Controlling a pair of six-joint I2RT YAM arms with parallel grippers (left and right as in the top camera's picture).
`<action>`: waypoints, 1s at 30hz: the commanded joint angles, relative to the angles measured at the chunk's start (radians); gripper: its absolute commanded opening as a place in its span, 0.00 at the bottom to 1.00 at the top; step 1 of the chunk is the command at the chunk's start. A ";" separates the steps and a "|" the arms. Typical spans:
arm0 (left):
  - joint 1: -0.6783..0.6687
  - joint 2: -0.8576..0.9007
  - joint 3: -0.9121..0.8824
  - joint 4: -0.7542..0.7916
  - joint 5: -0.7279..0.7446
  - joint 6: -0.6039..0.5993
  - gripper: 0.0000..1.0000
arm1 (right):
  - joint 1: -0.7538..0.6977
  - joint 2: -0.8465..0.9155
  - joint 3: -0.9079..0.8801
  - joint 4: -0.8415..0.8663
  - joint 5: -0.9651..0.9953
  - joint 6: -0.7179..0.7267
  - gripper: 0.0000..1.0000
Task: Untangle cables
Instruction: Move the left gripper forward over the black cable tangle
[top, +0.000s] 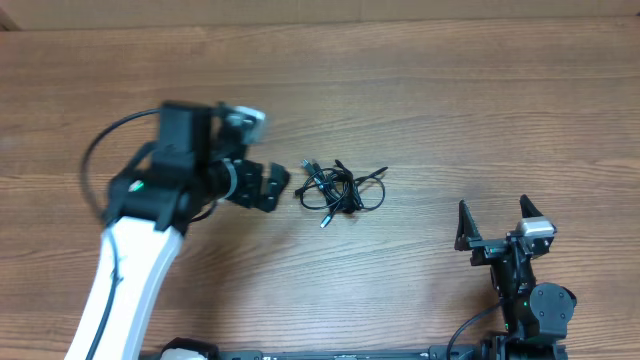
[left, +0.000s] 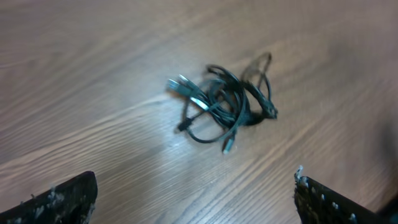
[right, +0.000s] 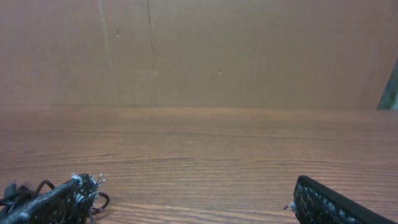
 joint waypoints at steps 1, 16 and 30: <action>-0.055 0.105 0.021 0.019 -0.018 0.088 1.00 | 0.005 -0.011 -0.011 0.002 0.010 -0.002 1.00; -0.191 0.360 0.021 0.183 -0.068 0.235 1.00 | 0.005 -0.011 -0.011 0.002 0.010 -0.002 1.00; -0.288 0.506 0.021 0.363 -0.247 0.416 1.00 | 0.005 -0.011 -0.011 0.002 0.010 -0.002 1.00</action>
